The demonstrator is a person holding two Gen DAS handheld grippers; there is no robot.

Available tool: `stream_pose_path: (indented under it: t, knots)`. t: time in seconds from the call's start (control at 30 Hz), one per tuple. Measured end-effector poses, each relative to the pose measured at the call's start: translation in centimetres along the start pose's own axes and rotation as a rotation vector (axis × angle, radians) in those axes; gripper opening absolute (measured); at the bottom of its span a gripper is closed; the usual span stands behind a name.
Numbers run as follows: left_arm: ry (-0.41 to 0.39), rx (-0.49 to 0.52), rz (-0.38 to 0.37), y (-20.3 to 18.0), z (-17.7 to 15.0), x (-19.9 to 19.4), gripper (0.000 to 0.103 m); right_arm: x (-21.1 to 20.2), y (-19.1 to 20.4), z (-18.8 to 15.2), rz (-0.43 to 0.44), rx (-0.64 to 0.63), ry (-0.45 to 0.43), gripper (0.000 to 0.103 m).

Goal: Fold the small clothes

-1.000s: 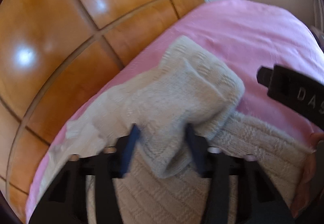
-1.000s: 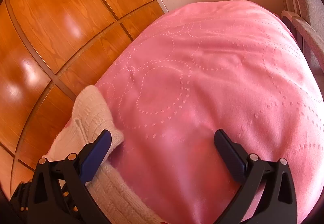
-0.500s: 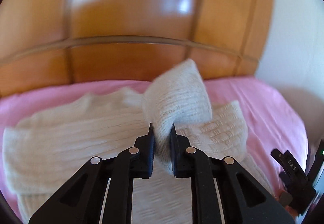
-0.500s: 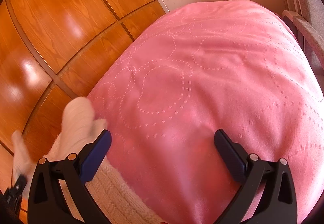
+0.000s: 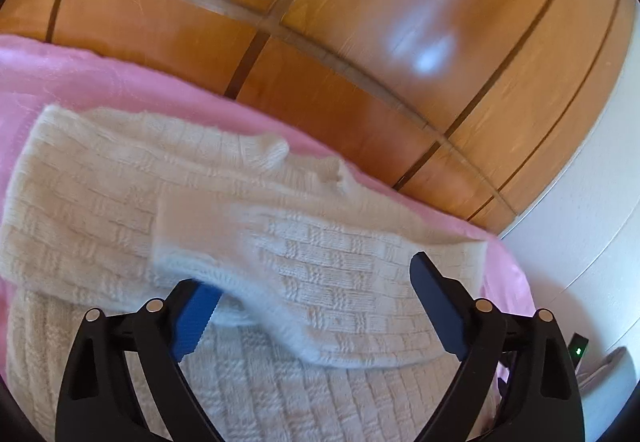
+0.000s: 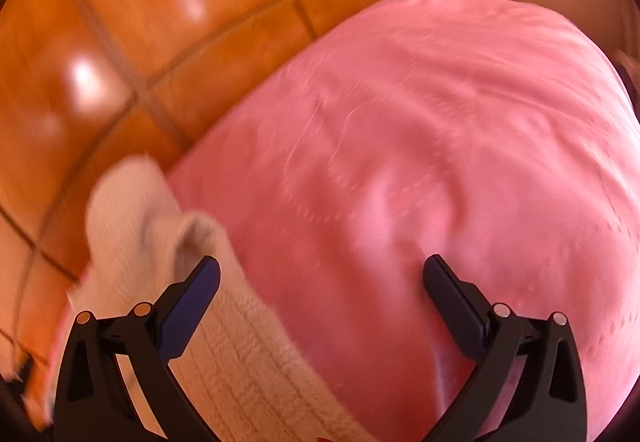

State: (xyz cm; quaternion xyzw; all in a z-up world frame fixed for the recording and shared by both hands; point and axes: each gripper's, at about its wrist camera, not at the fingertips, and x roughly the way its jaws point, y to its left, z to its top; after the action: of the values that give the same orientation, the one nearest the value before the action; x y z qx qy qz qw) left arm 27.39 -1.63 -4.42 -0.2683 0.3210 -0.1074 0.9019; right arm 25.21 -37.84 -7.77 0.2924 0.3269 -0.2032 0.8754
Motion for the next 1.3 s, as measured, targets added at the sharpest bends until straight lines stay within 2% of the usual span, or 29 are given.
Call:
stream_pose_path:
  t: [0.03,0.1,0.17,0.23,0.27,0.33,0.47,0.5,0.53,0.6,0.67,0.7,0.73,0.77,0.83,0.93,1.0,1.07,1.17,1.3]
  knots:
    - [0.015,-0.014,0.031,0.3,0.3,0.5,0.091,0.4,0.9,0.3,-0.014,-0.056,0.031,0.101]
    - [0.021,-0.049,0.078,1.5,0.6,0.9,0.083,1.2,2.9,0.7,-0.012,-0.179,0.085,0.101]
    - [0.012,-0.067,0.09,3.3,0.6,0.7,0.056,2.1,4.8,1.2,-0.014,-0.294,0.116,0.101]
    - [0.03,-0.052,0.094,4.7,0.1,0.7,0.041,3.1,6.1,1.5,-0.023,-0.383,0.146,0.101]
    - [0.031,-0.061,0.065,5.4,-0.4,0.5,0.04,3.8,6.6,1.8,-0.041,-0.418,0.146,0.101]
    - [0.009,-0.101,0.006,6.2,-0.9,-0.1,0.04,4.9,7.4,2.3,-0.021,-0.456,0.162,0.101]
    - [0.015,-0.117,-0.014,6.7,-1.1,0.2,0.04,6.9,9.8,2.5,0.022,-0.539,0.176,0.101]
    - [0.014,-0.112,-0.012,6.7,-1.2,0.0,0.04,6.9,10.1,2.5,0.021,-0.543,0.153,0.101]
    - [0.014,-0.111,-0.013,6.7,-1.2,-0.1,0.04,6.2,10.0,2.7,-0.012,-0.518,0.08,0.101]
    - [0.012,-0.12,-0.027,6.9,-1.2,-0.3,0.041,4.5,8.8,3.2,-0.14,-0.426,-0.053,0.101]
    - [0.012,-0.125,-0.035,7.0,-1.2,-0.3,0.043,2.6,5.7,3.9,-0.324,-0.239,-0.16,0.101]
    - [0.013,-0.122,-0.041,7.0,-1.2,-0.3,0.045,2.2,3.6,4.1,-0.369,-0.129,-0.161,0.101]
    - [0.013,-0.117,-0.05,6.9,-1.2,-0.2,0.051,2.3,1.7,4.2,-0.367,-0.04,-0.129,0.101]
    - [0.015,-0.107,-0.057,6.6,-1.2,-0.2,0.056,3.0,-0.2,4.3,-0.312,0.031,-0.055,0.101]
    - [0.016,-0.092,-0.057,6.3,-1.2,-0.2,0.058,3.5,-1.2,4.2,-0.206,0.031,0.018,0.101]
    - [0.002,-0.096,-0.057,6.2,-1.1,-0.3,0.058,2.6,0.4,3.9,-0.077,-0.12,0.001,0.101]
    - [-0.019,-0.103,-0.032,6.3,-1.2,-0.6,0.054,4.1,2.7,3.6,-0.043,-0.281,0.086,0.101]
    - [-0.029,-0.123,-0.014,6.8,-1.3,-1.0,0.044,6.2,5.0,3.2,-0.032,-0.409,0.178,0.101]
    - [-0.019,-0.136,-0.015,7.1,-1.3,-0.6,0.043,6.6,7.4,2.5,0.036,-0.541,0.173,0.101]
    - [-0.009,-0.117,-0.001,6.8,-1.3,-0.1,0.043,7.2,10.8,2.1,-0.016,-0.683,0.088,0.101]
